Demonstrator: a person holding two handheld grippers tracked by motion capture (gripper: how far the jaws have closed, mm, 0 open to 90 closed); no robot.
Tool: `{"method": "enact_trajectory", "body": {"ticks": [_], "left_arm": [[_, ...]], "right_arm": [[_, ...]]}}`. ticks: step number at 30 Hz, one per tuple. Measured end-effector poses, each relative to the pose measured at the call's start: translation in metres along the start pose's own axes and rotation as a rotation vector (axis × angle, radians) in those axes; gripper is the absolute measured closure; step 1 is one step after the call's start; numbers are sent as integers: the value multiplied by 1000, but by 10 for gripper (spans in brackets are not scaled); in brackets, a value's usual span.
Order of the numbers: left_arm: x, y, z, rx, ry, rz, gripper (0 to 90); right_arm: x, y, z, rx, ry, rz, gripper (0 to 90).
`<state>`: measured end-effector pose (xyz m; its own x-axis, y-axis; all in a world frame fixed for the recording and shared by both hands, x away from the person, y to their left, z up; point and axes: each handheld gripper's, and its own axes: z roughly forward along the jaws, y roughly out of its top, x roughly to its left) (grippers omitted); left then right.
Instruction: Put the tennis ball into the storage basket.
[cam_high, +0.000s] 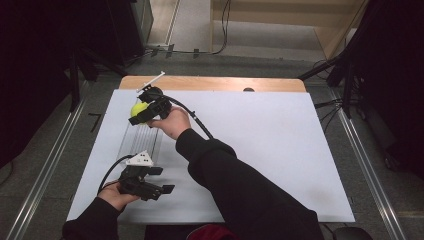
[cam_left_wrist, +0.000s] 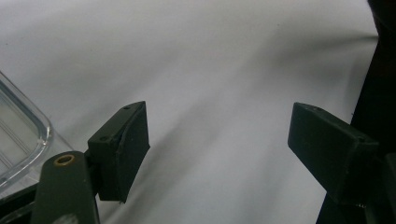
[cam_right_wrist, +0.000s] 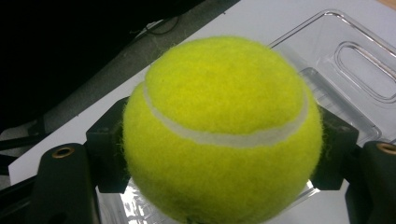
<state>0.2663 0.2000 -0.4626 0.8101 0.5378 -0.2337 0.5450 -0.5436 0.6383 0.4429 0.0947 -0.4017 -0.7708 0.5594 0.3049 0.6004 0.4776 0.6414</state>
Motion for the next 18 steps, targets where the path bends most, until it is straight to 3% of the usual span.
{"method": "enact_trajectory", "body": {"ticks": [18], "left_arm": [[0, 0, 0, 3, -3, 8, 216]], "right_arm": [[2, -7, 18, 44, -23, -10, 227]]}}
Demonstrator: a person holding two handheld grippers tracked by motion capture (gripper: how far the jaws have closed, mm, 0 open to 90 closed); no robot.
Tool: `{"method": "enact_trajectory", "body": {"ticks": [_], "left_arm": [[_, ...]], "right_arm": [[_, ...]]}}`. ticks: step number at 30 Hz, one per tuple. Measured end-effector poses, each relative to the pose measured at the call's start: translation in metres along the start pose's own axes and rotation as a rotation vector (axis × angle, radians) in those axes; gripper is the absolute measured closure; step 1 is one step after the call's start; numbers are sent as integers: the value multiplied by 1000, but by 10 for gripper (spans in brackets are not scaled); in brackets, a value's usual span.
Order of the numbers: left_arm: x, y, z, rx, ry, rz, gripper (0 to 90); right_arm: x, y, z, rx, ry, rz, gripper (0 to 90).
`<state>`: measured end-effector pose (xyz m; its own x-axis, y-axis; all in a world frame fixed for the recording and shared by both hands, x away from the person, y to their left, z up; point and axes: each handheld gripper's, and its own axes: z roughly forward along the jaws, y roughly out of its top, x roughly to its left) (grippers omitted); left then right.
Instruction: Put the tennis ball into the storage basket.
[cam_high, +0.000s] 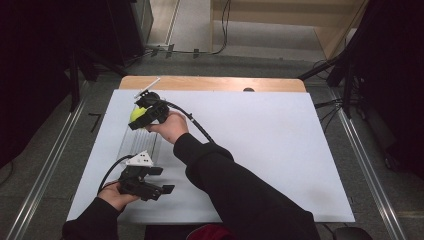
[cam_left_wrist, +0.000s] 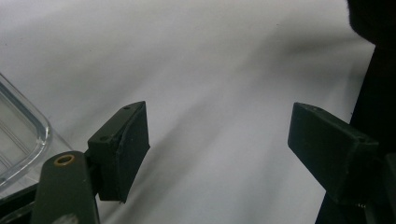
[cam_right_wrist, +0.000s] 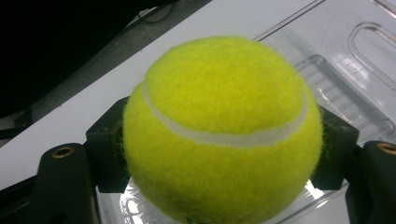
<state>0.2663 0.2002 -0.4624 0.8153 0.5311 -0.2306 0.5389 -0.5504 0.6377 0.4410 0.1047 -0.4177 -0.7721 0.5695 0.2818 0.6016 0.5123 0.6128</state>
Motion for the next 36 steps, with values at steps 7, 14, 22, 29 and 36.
{"method": "enact_trajectory", "body": {"ticks": [7, 14, 22, 29, 36], "left_arm": [[0, 0, 0, 1, -1, -2, 215], [0, 0, 0, -2, -4, -3, 215], [0, 0, 0, -2, -6, -4, 216], [0, 0, 0, -1, -6, -3, 216], [0, 0, 0, -1, -5, -3, 216]], "right_arm": [[4, -4, 10, 25, -1, -20, 227], [6, -7, 17, 43, -16, -48, 225], [5, -11, 23, 59, -30, -36, 223], [5, -12, 25, 70, -24, -40, 215], [2, -10, 20, 38, 13, -17, 169]]}}
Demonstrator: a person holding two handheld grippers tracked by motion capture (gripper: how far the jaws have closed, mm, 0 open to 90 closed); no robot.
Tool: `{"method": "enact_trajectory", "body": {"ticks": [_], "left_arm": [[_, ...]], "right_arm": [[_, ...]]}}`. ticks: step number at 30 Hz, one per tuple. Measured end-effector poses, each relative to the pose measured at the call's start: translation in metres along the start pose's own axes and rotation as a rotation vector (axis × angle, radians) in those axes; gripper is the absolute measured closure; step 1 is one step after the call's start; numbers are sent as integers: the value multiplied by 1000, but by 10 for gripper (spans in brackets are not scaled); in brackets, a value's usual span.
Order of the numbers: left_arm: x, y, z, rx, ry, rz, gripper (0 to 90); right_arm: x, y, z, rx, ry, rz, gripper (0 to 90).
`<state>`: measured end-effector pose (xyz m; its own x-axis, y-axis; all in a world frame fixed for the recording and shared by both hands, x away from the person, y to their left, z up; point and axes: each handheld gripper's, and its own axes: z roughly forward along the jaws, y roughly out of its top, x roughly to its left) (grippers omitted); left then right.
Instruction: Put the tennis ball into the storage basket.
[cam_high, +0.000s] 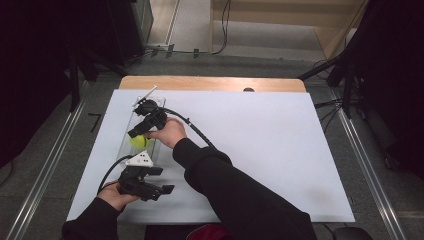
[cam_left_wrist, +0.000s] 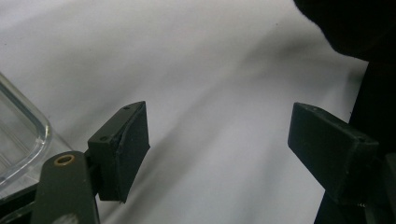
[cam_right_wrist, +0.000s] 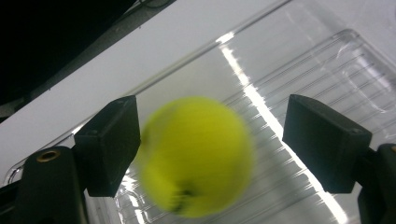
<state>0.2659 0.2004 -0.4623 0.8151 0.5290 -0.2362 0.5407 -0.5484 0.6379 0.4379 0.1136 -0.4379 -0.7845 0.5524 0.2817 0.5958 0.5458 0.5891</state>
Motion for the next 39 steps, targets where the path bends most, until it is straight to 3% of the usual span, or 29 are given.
{"method": "enact_trajectory", "body": {"ticks": [7, 18, 31, 39], "left_arm": [[0, 0, 0, 0, 4, -2, 216], [2, 1, 0, -5, 10, -8, 216], [2, 2, 1, -8, 12, -7, 216], [2, 0, 0, -10, 15, -5, 216]], "right_arm": [[2, 1, -9, -3, -19, -16, 161], [0, 1, -32, -19, -7, -3, 161], [-6, -13, -49, -15, 14, 6, 162], [-16, -25, -61, -25, 15, 30, 164]]}}
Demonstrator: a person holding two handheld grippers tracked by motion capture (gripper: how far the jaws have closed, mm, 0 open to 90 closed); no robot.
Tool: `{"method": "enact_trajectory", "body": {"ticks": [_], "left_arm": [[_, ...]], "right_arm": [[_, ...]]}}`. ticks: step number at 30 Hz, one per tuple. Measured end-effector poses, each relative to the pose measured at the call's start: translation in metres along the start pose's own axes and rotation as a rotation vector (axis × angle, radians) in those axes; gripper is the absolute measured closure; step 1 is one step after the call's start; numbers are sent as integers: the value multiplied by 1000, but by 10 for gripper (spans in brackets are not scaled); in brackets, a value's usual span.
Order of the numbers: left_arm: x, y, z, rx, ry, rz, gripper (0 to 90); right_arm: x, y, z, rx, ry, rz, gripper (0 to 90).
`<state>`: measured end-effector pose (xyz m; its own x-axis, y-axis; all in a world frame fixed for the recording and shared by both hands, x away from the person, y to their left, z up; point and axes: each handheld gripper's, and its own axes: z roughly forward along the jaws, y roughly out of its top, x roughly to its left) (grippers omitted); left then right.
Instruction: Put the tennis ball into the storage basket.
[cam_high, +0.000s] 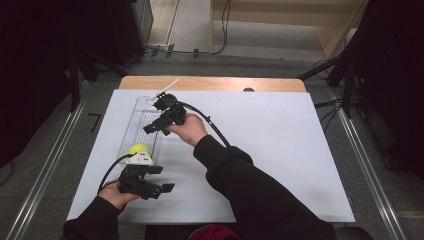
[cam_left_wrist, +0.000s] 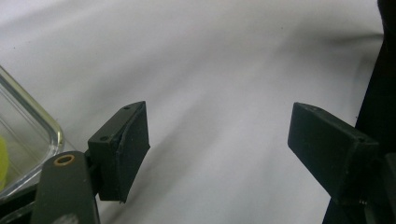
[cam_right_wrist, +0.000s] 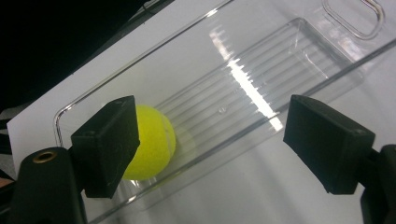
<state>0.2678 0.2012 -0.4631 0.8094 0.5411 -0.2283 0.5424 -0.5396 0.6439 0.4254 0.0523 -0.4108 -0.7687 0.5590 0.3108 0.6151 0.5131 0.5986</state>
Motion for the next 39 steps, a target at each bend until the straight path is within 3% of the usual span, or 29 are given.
{"method": "enact_trajectory", "body": {"ticks": [11, 24, 39], "left_arm": [[-2, -1, -3, -8, 8, 7, 216], [-2, -2, -4, -12, 16, -1, 216], [-1, -1, -4, -23, 21, -4, 216]], "right_arm": [[-13, -20, -9, -5, -13, 34, 166], [-27, -41, -29, -21, -18, 33, 182], [-28, -60, -47, -13, -14, 29, 190]]}}
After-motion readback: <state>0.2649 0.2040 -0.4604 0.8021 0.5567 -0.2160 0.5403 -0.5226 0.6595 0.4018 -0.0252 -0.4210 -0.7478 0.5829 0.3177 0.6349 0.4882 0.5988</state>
